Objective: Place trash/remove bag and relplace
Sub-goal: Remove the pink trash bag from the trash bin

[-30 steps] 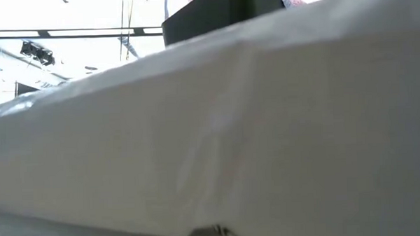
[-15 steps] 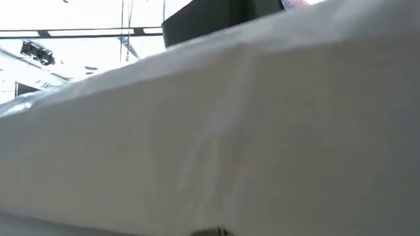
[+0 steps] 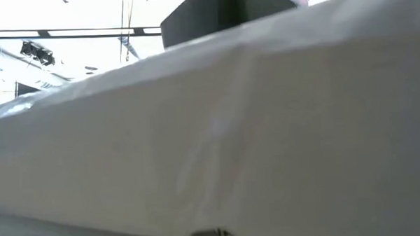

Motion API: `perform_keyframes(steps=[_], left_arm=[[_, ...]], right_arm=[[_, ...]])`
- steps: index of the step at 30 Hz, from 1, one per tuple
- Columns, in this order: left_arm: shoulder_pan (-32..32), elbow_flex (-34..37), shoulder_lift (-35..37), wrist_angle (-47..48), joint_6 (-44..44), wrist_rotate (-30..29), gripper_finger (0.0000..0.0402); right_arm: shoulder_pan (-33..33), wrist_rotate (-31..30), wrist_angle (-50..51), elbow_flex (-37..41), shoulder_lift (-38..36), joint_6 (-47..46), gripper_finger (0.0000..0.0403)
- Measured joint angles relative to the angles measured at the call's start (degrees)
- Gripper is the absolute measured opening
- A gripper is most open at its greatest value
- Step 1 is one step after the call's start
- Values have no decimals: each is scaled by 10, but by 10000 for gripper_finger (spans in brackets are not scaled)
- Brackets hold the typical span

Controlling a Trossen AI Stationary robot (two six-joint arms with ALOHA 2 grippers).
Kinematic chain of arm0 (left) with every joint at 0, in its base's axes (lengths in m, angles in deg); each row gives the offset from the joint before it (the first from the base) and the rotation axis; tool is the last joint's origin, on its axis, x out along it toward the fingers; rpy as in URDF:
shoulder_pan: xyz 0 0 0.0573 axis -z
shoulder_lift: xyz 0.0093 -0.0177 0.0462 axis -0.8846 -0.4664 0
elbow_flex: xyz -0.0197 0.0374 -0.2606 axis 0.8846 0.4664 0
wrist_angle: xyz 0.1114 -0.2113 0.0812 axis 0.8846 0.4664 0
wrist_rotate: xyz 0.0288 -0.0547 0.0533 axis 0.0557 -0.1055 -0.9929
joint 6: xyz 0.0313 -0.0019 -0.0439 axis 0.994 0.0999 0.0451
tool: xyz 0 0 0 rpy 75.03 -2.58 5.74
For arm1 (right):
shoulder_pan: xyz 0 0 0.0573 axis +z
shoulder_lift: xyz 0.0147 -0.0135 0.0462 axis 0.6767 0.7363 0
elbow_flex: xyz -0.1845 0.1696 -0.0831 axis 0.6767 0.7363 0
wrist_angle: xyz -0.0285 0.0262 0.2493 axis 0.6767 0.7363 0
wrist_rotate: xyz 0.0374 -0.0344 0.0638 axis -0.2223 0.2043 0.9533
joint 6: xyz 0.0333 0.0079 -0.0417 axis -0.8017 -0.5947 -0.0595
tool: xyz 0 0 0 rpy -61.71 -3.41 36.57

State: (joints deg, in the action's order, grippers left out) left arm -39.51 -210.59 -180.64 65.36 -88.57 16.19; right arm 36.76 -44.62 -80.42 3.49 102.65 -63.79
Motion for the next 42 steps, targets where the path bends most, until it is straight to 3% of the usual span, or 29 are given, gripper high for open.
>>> perform_keyframes(steps=[7,12,18,21,26,29,38,42], left_arm=[[14,0,12,-11,13,-52,0],[16,0,18,37,7,15,0],[30,0,19,37,-7,19,0],[38,0,19,34,-8,43,0],[52,0,18,35,-10,62,0],[61,0,18,31,-9,62,0],[92,0,17,18,-19,68,0],[93,0,17,-3,-54,104,0]], right_arm=[[1,-9,25,0,0,25,0],[2,28,-6,1,-8,21,2],[6,72,4,2,-73,105,39],[5,50,2,2,-113,147,67],[4,-102,0,1,-159,267,89],[0,-159,8,1,-154,313,88],[6,-114,-28,1,-113,316,77],[14,-106,-39,-1,-84,320,77]])
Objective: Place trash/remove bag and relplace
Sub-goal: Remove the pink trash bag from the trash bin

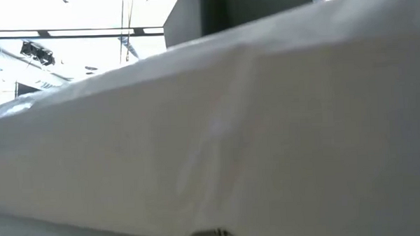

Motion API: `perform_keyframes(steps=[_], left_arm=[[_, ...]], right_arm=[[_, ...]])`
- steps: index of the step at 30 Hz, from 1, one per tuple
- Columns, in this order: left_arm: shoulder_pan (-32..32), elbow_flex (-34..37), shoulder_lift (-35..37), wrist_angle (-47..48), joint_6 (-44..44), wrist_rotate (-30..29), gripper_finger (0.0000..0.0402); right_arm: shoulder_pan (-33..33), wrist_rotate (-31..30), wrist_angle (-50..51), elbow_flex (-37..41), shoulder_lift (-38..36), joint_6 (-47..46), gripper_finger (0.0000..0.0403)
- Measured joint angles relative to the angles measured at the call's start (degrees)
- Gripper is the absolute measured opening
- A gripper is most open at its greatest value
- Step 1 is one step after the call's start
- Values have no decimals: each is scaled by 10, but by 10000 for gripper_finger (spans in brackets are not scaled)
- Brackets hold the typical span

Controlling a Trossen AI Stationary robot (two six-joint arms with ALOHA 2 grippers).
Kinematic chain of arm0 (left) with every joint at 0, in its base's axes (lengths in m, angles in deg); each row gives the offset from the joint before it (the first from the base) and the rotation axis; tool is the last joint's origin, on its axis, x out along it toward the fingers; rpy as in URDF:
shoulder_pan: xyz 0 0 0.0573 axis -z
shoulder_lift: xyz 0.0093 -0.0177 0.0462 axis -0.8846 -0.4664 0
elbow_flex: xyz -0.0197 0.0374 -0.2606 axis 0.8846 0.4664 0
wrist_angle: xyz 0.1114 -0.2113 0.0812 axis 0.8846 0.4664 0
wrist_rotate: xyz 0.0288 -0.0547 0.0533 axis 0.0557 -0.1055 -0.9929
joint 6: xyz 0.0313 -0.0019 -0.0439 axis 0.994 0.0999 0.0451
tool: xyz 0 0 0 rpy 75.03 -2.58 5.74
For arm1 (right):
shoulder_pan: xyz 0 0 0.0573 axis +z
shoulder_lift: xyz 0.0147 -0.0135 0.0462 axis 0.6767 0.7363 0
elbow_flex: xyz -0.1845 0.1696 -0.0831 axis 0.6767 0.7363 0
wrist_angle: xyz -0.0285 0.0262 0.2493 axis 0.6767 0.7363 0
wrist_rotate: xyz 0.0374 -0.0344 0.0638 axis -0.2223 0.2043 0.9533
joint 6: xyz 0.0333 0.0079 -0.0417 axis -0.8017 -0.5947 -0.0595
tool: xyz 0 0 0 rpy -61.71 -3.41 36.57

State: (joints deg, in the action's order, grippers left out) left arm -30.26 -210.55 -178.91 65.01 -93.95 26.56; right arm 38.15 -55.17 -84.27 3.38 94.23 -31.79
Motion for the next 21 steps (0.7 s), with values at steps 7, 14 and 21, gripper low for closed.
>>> perform_keyframes(steps=[7,14,21], left_arm=[[0,0,-8,-5,-30,25,0],[-7,0,-15,-11,-87,69,1],[-8,0,-17,-9,-115,78,2]], right_arm=[[18,5,-49,0,22,76,82],[21,27,-58,-1,35,91,104],[21,27,-78,-1,37,114,124]])
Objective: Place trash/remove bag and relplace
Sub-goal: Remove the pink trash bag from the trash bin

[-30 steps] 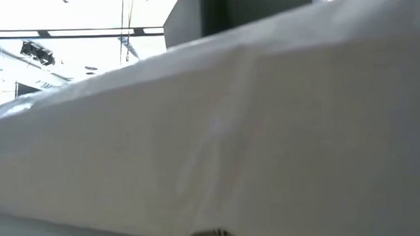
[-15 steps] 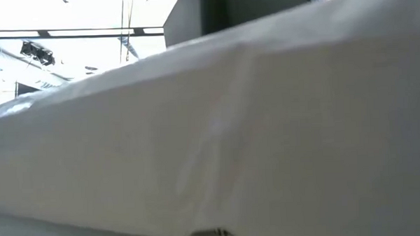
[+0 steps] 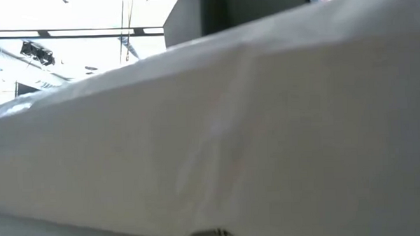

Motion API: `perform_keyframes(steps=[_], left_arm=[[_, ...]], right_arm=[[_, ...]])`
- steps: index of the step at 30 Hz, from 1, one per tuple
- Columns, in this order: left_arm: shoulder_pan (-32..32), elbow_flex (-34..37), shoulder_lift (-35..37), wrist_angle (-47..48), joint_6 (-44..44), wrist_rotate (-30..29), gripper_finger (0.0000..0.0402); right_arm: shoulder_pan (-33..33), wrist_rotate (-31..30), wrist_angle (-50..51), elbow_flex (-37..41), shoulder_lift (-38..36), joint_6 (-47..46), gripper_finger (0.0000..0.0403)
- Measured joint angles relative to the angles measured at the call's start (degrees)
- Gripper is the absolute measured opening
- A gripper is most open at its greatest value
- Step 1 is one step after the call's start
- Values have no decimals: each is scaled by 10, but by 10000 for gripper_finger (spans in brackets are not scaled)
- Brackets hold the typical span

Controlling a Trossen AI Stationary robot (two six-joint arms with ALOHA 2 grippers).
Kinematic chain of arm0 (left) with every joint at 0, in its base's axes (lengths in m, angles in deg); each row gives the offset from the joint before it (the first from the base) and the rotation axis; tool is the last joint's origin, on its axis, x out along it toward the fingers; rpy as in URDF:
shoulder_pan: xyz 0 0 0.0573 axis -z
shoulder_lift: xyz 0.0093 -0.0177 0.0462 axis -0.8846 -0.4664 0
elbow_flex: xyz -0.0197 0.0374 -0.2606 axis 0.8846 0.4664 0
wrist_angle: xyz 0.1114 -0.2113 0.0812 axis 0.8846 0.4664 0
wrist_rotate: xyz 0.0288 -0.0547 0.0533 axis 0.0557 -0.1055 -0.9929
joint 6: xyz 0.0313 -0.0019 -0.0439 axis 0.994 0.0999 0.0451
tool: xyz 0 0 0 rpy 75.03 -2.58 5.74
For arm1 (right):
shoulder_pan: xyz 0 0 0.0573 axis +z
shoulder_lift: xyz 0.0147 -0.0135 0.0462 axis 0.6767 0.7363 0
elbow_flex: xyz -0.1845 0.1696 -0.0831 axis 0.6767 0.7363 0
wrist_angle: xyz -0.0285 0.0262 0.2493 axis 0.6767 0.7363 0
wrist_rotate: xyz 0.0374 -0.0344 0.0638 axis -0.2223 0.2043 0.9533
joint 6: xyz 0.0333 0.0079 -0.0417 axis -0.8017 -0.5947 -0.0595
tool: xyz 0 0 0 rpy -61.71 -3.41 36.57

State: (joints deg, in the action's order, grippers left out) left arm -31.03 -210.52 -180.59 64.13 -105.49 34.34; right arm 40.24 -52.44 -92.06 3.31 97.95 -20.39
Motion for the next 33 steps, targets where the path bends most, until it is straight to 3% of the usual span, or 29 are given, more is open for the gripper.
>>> perform_keyframes(steps=[11,15,20,27,33], left_arm=[[0,0,-10,1,-54,26,2],[-1,0,-20,2,-59,38,3],[-5,0,-26,1,-63,36,3],[-4,0,-30,-30,-37,17,3],[4,0,-26,-91,20,-10,3]], right_arm=[[12,6,-10,0,0,35,174],[15,-9,-22,0,12,12,173],[15,13,-13,0,11,-51,124],[20,20,-4,0,11,-92,15],[12,-10,41,0,10,-171,1]])
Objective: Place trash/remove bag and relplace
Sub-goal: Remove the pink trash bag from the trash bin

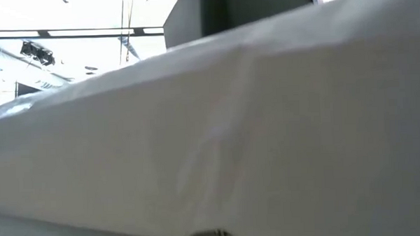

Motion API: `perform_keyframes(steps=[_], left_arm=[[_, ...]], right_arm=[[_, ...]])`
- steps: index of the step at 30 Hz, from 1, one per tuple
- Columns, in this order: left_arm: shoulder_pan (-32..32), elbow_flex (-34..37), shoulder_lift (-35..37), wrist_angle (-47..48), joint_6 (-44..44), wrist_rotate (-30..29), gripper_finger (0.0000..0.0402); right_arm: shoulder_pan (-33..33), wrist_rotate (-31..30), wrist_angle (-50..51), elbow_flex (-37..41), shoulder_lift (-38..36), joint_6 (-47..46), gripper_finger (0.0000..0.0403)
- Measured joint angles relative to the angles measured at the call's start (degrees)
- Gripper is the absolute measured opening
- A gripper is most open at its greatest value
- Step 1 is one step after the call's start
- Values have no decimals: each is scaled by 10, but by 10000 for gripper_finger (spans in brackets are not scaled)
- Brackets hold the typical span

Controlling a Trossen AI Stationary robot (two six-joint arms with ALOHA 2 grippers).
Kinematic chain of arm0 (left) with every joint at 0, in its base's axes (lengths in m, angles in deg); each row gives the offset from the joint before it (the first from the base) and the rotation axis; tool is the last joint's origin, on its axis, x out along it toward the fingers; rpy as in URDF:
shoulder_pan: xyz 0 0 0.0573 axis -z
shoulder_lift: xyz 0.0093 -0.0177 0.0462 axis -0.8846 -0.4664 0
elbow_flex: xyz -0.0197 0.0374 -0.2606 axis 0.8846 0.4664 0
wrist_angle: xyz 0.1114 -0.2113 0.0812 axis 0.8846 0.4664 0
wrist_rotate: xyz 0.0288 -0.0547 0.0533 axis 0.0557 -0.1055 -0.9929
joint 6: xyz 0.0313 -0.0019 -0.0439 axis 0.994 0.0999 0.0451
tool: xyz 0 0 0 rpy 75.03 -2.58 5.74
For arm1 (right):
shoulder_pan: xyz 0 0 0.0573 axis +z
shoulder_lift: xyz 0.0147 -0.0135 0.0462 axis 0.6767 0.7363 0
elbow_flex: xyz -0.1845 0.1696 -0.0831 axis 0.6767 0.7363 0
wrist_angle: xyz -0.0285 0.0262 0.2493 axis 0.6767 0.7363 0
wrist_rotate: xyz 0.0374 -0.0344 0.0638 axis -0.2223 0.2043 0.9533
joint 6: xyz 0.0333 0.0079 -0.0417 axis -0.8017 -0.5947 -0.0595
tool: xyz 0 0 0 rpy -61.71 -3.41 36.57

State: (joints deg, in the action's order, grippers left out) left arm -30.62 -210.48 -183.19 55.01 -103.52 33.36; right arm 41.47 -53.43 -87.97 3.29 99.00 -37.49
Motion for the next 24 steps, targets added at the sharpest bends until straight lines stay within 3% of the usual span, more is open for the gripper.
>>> perform_keyframes(steps=[6,11,17,24], left_arm=[[16,-2,0,3,5,-27,3],[44,-2,2,5,-6,-83,3],[81,-3,5,2,-7,-153,3],[105,-3,-1,5,-72,-149,3]], right_arm=[[-2,-51,91,0,0,-9,0],[-2,-74,132,0,0,-1,0],[-2,-82,126,0,-4,-8,0],[-2,-142,103,0,-57,21,31]])
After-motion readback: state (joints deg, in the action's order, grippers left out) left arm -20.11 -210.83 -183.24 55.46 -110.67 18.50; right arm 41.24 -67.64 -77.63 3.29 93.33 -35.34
